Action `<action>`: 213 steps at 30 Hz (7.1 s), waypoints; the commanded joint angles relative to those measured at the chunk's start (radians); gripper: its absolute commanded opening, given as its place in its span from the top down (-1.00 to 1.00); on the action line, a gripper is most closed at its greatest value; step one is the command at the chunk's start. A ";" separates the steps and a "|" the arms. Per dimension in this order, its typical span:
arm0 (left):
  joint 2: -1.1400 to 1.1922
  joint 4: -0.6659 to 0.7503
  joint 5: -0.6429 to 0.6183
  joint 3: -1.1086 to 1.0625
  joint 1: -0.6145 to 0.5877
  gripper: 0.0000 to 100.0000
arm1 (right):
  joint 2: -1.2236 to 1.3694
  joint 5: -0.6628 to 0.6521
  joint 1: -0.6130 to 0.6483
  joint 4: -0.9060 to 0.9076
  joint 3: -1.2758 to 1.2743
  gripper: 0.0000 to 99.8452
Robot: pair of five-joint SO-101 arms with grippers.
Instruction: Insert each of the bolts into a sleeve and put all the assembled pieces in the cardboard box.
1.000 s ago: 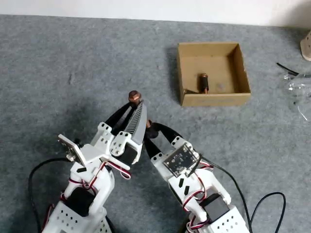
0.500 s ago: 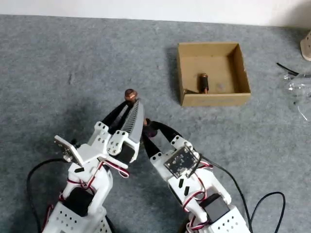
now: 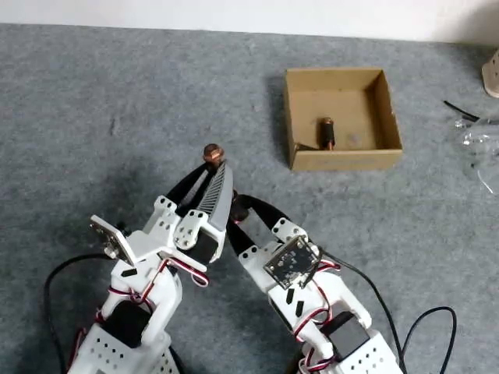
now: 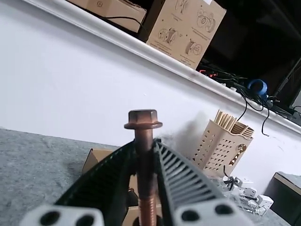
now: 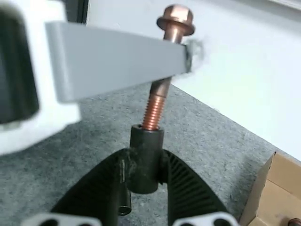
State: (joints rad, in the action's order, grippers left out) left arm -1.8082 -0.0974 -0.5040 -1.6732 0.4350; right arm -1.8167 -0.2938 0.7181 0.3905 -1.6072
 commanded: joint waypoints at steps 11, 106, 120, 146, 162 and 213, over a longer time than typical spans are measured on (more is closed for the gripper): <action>-0.001 -0.295 0.008 -0.022 0.079 0.99 | -0.024 0.011 -0.030 -0.005 0.045 0.99; -0.001 -0.451 0.580 -0.024 -0.409 0.99 | 2.026 0.293 -0.679 -0.418 1.314 0.99; -0.001 -0.451 0.577 -0.024 -0.406 0.99 | 2.316 0.322 -0.743 -0.243 1.567 0.98; -0.005 -0.451 0.577 -0.024 -0.429 0.99 | 1.948 0.321 -0.599 0.061 1.399 0.69; -0.008 -0.451 0.575 -0.024 -0.447 0.99 | 1.092 0.135 -0.213 -0.143 0.516 0.69; -0.007 -0.408 0.468 -0.022 -0.572 0.99 | 2.358 -0.072 0.045 0.524 1.710 0.70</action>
State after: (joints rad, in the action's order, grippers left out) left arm -1.8052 -0.5286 -0.0315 -1.6763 -0.1281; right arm 0.5140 -0.3583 0.7595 0.8677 0.0453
